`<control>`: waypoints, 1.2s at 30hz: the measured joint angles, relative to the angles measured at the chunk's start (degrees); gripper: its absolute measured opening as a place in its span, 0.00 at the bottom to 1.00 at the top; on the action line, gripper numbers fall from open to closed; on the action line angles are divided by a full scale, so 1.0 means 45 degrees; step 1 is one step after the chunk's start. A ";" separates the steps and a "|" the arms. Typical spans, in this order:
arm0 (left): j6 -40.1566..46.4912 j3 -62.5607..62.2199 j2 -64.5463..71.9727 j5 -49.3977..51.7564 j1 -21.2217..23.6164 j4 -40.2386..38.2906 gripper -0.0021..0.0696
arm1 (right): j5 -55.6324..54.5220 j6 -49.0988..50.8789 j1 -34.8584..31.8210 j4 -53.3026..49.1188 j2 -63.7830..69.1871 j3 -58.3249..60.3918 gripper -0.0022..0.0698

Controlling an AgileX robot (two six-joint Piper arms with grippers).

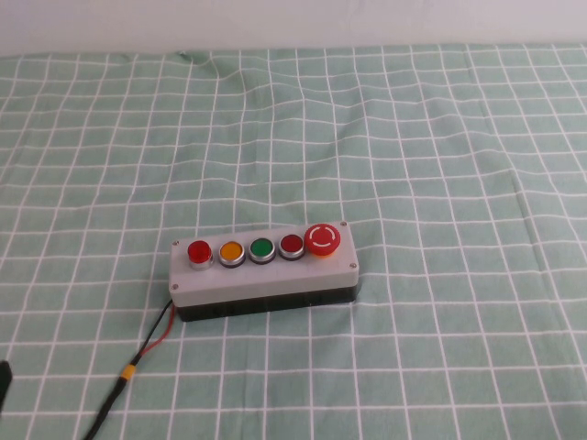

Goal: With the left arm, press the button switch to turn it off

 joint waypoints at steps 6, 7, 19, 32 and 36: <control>-0.0778 0.2053 -0.1527 -0.0319 0.0000 -0.0549 0.03 | 0.0000 0.0000 0.0000 0.0000 0.0000 0.0000 0.01; -0.0883 0.2144 -0.1709 -0.0234 0.0000 -0.0621 0.03 | 0.0000 0.0000 0.0000 0.0000 0.0000 0.0000 0.01; -0.0973 0.2221 -0.1889 0.0956 0.0000 -0.0851 0.03 | 0.0000 0.0000 0.0000 0.0000 0.0000 0.0000 0.01; -0.0973 0.2221 -0.1889 0.0963 0.0010 -0.0851 0.03 | 0.0000 0.0000 0.0000 0.0000 0.0000 0.0000 0.01; -0.0973 0.2221 -0.1889 0.0963 0.0010 -0.0851 0.03 | 0.0000 0.0000 0.0000 0.0000 0.0000 0.0000 0.01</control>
